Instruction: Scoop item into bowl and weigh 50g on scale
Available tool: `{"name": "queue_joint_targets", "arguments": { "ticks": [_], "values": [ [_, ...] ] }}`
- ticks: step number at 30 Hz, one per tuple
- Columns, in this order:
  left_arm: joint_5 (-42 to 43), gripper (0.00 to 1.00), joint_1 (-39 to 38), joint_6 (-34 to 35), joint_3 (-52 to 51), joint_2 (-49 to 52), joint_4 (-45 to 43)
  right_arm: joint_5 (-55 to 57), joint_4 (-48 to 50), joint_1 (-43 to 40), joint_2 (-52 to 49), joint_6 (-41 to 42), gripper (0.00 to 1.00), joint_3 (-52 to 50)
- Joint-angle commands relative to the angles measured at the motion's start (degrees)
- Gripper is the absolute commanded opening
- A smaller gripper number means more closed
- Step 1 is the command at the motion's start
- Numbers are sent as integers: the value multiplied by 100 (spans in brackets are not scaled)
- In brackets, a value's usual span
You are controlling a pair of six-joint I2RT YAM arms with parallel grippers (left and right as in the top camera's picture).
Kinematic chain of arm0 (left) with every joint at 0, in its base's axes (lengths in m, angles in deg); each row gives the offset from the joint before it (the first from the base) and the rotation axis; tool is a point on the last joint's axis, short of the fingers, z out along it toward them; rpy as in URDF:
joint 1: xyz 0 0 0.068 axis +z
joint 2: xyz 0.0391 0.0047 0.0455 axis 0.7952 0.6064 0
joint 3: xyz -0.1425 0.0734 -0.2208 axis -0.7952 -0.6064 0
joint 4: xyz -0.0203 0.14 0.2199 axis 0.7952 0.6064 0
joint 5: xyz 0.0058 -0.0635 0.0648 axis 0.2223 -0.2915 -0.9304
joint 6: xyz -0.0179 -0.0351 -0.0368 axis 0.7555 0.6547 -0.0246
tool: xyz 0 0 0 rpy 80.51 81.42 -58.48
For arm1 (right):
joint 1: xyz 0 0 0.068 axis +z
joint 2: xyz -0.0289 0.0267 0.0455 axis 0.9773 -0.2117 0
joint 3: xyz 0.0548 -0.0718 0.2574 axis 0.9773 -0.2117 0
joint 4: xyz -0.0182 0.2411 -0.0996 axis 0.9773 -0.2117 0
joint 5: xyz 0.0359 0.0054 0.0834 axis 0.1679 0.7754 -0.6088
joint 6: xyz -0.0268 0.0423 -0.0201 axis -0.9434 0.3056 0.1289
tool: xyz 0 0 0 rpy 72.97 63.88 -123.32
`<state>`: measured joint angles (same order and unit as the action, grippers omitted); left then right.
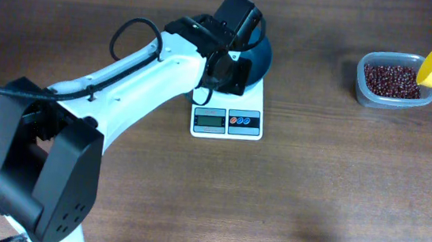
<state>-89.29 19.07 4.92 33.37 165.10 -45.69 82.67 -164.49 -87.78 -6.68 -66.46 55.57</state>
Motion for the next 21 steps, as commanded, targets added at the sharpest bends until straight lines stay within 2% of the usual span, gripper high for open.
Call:
{"name": "queue_joint_targets", "arguments": {
  "ticks": [1, 17, 21],
  "values": [
    [79, 0, 39, 48, 94, 44, 76, -11, 9, -15, -22, 66, 4, 81],
    [79, 0, 39, 90, 98, 44, 212, -11, -7, -15, -22, 66, 4, 81],
    [37, 0, 39, 85, 472, 39, 140, -11, -7, -15, -22, 66, 4, 81]
  ]
}}
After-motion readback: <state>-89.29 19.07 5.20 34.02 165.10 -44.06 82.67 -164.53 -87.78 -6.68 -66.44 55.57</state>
